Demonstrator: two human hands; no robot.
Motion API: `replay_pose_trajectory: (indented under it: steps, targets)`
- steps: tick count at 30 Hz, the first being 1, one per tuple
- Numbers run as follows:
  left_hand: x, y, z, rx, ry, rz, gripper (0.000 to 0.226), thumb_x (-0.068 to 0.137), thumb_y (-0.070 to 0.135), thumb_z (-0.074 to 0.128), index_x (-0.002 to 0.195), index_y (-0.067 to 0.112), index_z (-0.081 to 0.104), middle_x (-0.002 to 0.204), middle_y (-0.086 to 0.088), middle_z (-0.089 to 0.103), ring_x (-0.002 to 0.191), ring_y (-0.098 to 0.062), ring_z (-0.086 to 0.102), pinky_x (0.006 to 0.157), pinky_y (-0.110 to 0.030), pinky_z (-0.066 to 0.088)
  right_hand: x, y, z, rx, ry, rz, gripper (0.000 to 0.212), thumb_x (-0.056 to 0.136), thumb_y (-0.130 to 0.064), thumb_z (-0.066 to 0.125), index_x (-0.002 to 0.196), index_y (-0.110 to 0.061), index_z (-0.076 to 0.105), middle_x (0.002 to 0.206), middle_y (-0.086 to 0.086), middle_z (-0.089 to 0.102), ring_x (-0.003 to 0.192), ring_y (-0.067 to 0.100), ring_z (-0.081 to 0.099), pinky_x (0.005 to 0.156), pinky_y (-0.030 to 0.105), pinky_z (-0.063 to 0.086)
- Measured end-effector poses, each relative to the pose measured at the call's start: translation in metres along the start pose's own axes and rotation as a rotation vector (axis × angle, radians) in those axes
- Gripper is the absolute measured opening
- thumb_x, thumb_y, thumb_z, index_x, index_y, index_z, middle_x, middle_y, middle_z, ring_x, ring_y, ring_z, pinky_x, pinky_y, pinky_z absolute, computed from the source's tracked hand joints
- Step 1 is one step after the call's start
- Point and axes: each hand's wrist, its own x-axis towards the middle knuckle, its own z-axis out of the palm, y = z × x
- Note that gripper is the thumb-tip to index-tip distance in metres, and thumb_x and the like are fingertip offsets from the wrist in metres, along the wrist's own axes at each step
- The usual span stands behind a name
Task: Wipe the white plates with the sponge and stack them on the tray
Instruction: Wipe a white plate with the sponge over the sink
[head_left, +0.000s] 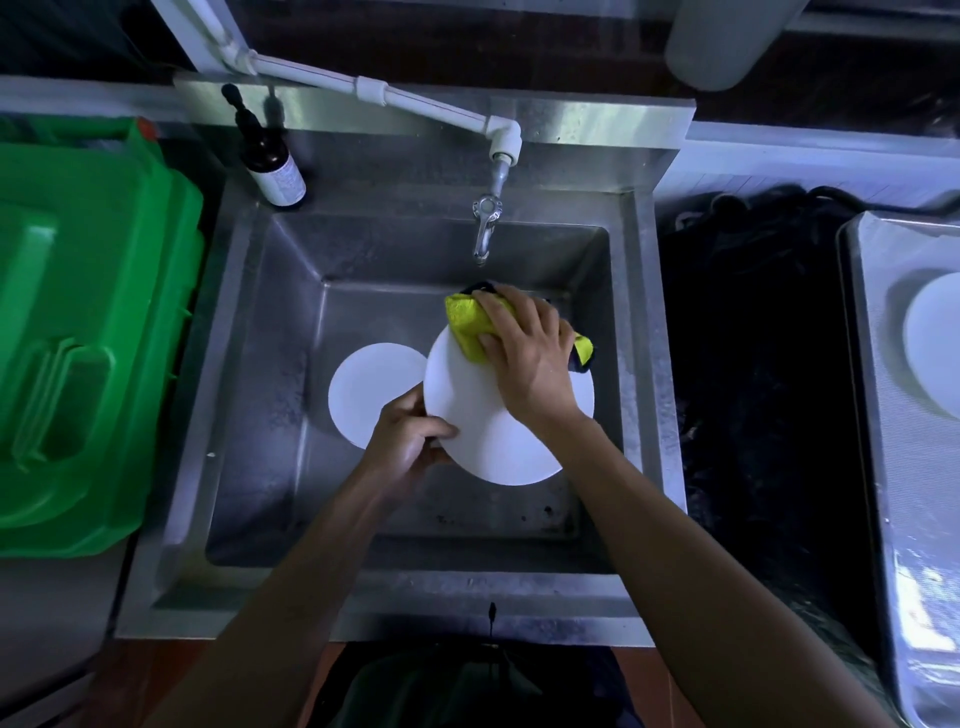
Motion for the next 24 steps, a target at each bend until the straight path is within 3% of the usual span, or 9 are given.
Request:
replay_pose_trajectory:
  steps: [7,14,20,24]
  targets:
    - [0.0,0.002,0.004,-0.046,0.037,0.003,0.061,0.062,0.001,0.063,0.119,0.019,0.071,0.112,-0.009,0.074,0.09,-0.025,0.073,0.067,-0.039,0.058,-0.001,0.024,0.004,-0.02,0.007,0.164,0.044,0.104,-0.032,0.041,0.147,-0.035,0.04,0.152,-0.007,0.037,0.134,0.028,0.033,0.105,0.052,0.028]
    - [0.004,0.002,0.007,-0.129,0.088,0.017,0.045,0.059,-0.001,0.06,0.094,0.022,0.077,0.096,-0.007,0.074,0.082,-0.025,0.07,0.071,-0.045,0.059,-0.029,0.04,0.013,0.03,-0.02,0.295,0.044,0.102,-0.029,0.043,0.145,-0.036,0.039,0.152,-0.006,0.036,0.135,0.027,0.029,0.107,0.056,0.026]
    - [0.011,0.001,0.01,-0.21,0.101,0.036,0.049,0.061,-0.005,0.057,0.103,0.015,0.071,0.097,-0.007,0.072,0.078,-0.023,0.069,0.07,-0.044,0.059,-0.06,0.021,0.025,0.056,-0.032,0.358,0.045,0.101,-0.029,0.046,0.145,-0.035,0.041,0.151,-0.006,0.038,0.135,0.028,0.032,0.106,0.057,0.03]
    - [0.015,-0.001,0.012,-0.207,0.125,0.023,0.05,0.07,-0.012,0.054,0.108,0.014,0.072,0.1,-0.013,0.071,0.088,-0.03,0.068,0.077,-0.046,0.057,-0.076,-0.003,0.031,0.089,-0.079,0.374,0.049,0.098,-0.028,0.049,0.146,-0.034,0.04,0.153,-0.005,0.036,0.136,0.028,0.03,0.106,0.058,0.029]
